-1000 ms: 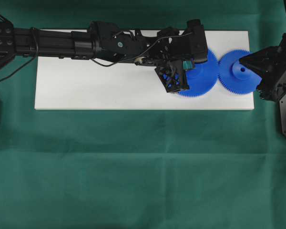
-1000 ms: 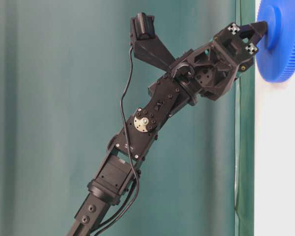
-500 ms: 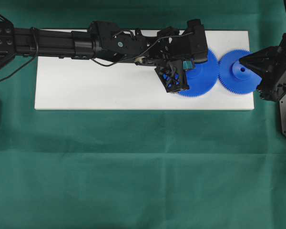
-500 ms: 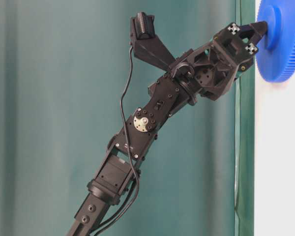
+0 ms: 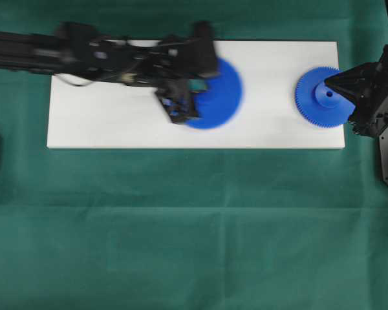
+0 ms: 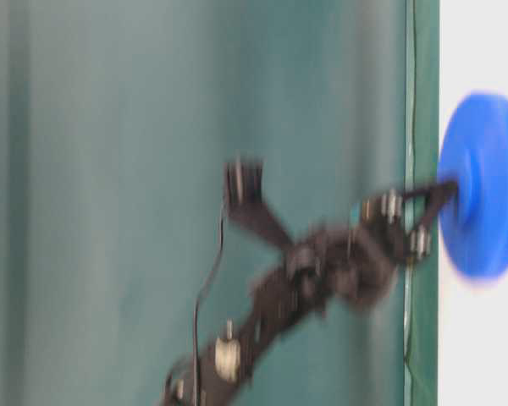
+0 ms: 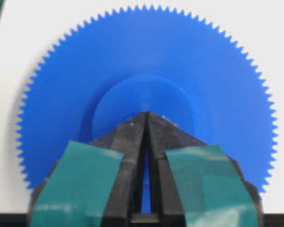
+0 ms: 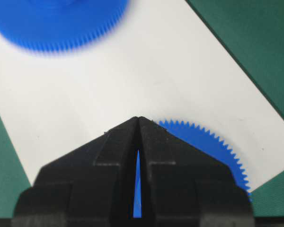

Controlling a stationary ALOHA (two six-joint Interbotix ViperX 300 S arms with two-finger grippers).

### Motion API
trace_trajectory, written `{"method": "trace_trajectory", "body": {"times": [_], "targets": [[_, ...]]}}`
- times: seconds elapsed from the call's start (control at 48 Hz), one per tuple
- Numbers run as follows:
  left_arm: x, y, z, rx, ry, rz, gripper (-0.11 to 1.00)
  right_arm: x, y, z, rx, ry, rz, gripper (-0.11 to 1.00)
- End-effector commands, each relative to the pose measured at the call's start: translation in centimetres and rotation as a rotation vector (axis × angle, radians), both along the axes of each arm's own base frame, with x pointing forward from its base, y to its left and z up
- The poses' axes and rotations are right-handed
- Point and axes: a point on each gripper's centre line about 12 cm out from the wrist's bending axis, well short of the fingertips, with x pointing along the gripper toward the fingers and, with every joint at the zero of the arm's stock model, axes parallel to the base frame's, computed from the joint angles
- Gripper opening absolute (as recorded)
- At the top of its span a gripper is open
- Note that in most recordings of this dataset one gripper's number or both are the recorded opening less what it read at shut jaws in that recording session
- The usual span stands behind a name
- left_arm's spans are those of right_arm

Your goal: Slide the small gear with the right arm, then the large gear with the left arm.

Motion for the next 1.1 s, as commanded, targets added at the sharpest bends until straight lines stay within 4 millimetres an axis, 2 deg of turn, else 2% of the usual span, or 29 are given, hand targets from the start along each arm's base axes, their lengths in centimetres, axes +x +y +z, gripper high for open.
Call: {"method": "trace_trajectory", "body": {"times": [0.0, 0.188, 0.417, 0.583, 0.792, 1.084], "targets": [[-3.7, 0.3, -1.1, -0.022, 0.038, 0.046, 0.00, 0.3, 0.0, 0.4, -0.006, -0.015, 0.005, 0.50], [-9.4, -0.3, -1.0, -0.062, 0.063, 0.128, 0.00, 0.3, 0.0, 0.5, -0.003, -0.018, 0.003, 0.50], [-13.5, -1.4, -0.2, -0.067, 0.060, 0.151, 0.00, 0.3, 0.0, 0.5, 0.001, -0.020, 0.002, 0.50], [-16.6, -1.4, 0.1, -0.068, 0.052, 0.194, 0.00, 0.3, 0.0, 0.5, 0.001, -0.022, 0.000, 0.50], [-18.3, -1.6, 0.8, -0.061, 0.026, 0.215, 0.00, 0.2, 0.0, 0.4, 0.002, -0.020, 0.000, 0.50], [-18.3, -1.6, 1.0, -0.058, 0.019, 0.214, 0.00, 0.2, 0.0, 0.4, 0.002, -0.020, 0.000, 0.50]]}}
